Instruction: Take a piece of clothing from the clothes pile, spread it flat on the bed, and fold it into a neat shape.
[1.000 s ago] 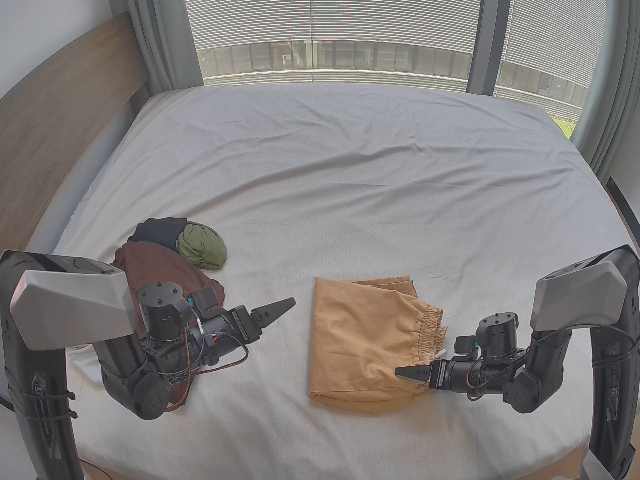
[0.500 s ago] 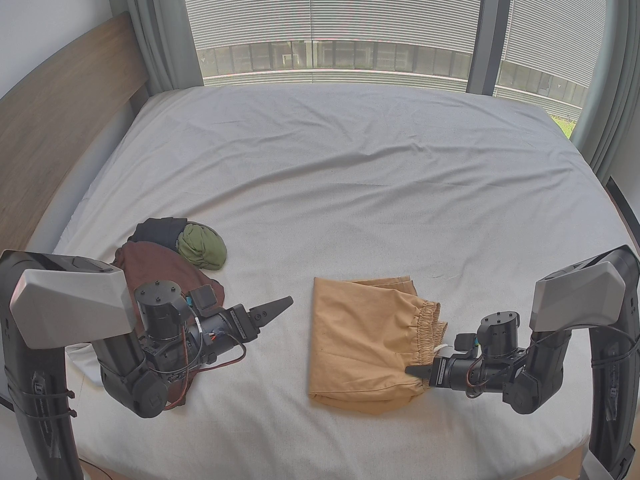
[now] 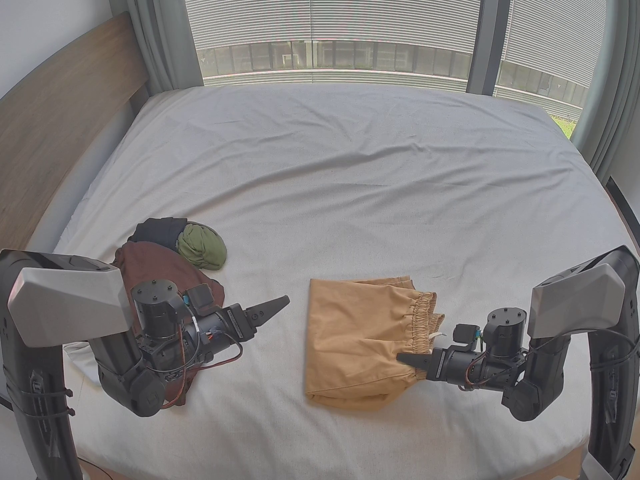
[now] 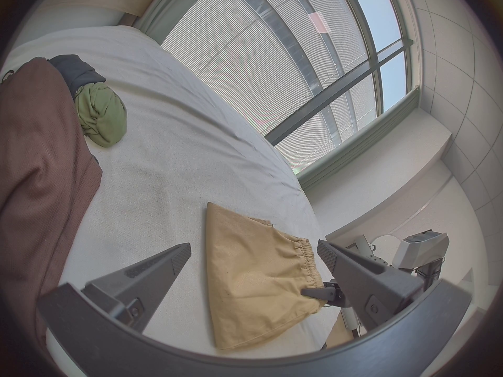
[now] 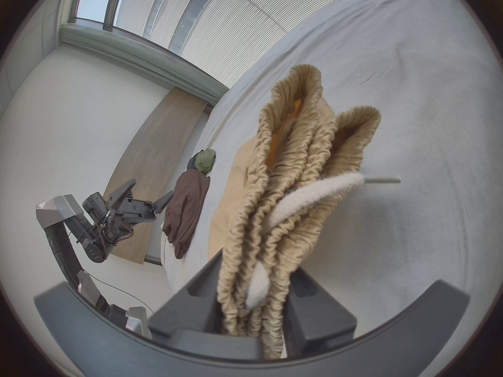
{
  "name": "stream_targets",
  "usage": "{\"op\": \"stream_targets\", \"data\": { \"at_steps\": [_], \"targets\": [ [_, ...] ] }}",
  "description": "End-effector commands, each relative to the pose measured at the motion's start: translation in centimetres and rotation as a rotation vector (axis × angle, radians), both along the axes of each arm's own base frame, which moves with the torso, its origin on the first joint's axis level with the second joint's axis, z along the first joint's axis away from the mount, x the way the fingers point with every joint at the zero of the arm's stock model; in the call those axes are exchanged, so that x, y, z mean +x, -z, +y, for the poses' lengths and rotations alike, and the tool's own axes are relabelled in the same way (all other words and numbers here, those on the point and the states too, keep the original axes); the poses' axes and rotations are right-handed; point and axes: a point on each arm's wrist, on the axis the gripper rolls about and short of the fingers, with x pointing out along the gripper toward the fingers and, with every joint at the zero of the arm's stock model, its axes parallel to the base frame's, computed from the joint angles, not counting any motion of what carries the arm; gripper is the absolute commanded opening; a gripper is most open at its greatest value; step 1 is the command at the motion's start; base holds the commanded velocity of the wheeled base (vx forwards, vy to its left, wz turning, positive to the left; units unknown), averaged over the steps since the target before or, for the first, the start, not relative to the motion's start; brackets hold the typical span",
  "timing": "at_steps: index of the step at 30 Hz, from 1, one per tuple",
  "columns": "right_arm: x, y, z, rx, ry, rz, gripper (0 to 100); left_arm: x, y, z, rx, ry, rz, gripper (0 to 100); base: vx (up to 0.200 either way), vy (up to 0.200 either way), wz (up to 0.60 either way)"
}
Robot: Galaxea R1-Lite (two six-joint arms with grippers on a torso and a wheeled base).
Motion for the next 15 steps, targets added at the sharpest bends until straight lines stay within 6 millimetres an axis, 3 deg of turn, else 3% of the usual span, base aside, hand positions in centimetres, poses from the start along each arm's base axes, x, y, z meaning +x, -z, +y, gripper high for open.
{"op": "stream_targets", "data": {
  "at_steps": [1, 8, 15],
  "targets": [
    [-0.8, -0.8, 0.8, 0.013, -0.032, -0.007, 0, 0.0, -0.2, 0.1, -0.003, -0.003, -0.007, 100, 0.000, 0.000, 0.00],
    [-0.8, -1.6, 1.1, 0.023, -0.043, -0.030, 0, 0.0, -0.2, 0.3, 0.020, -0.006, -0.022, 100, 0.000, 0.000, 0.00],
    [-0.7, -3.6, 1.2, 0.059, -0.067, -0.091, 0, -0.3, 0.0, 0.6, 0.060, -0.001, -0.039, 100, 0.000, 0.000, 0.00]
  ]
}}
